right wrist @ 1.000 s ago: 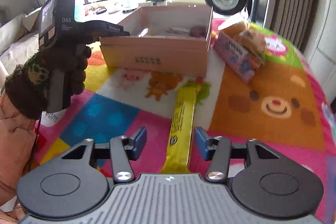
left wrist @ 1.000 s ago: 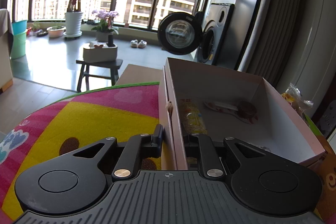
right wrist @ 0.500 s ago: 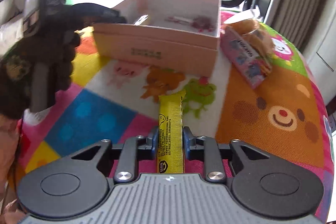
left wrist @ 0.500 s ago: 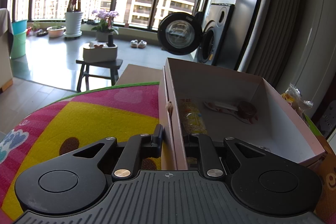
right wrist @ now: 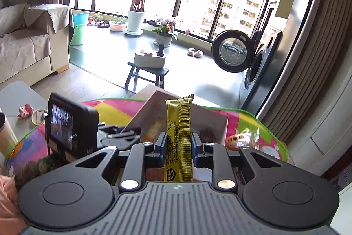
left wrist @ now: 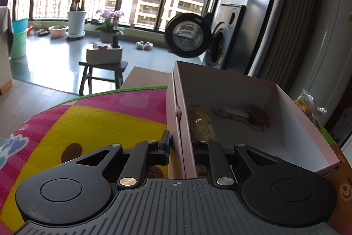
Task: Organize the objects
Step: 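Carry the yellow snack bar into the pink box and release it, then move the right tool back over the remaining snacks on the mat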
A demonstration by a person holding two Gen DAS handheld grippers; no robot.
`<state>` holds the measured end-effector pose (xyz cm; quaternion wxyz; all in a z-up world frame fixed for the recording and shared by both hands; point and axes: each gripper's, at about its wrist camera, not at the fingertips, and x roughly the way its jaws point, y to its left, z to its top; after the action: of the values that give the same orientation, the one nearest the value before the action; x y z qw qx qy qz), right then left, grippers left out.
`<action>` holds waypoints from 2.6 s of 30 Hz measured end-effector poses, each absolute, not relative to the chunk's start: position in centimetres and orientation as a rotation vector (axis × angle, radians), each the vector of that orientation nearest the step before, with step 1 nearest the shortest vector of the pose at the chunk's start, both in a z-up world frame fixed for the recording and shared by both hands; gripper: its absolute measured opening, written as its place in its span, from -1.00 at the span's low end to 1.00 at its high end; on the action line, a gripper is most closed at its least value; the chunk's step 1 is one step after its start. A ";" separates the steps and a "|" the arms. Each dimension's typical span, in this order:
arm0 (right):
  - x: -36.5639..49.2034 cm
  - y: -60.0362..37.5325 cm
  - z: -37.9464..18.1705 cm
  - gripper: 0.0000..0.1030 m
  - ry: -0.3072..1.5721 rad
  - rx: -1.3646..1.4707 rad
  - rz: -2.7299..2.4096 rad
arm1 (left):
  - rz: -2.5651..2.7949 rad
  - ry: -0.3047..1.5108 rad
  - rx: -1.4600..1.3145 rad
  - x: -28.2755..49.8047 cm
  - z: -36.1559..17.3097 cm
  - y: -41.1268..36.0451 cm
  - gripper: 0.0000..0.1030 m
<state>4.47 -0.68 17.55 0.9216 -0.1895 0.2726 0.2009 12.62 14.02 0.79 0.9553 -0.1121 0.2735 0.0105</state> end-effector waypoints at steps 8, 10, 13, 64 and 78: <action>10.5 3.2 14.5 -0.59 0.632 -0.392 0.377 | 0.021 0.555 -0.228 12.6 0.8 14.1 -0.67; 11.7 3.5 13.5 -0.59 0.653 -0.390 0.371 | 0.021 0.556 -0.228 12.6 0.8 14.0 -0.67; 13.1 3.6 12.0 -0.59 0.690 -0.369 0.361 | 0.021 0.556 -0.228 12.6 0.8 14.1 -0.67; 30.1 -13.1 6.3 0.60 0.779 -0.009 0.028 | 0.027 0.551 -0.225 12.4 1.1 14.1 -0.67; 24.9 -14.4 4.9 0.07 0.778 -0.167 0.041 | 0.025 0.552 -0.227 12.4 1.0 14.2 -0.67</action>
<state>24.89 -14.36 4.90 0.9216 -0.0815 0.3789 0.0199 12.44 14.23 0.97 0.9557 -0.1121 0.2719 0.0122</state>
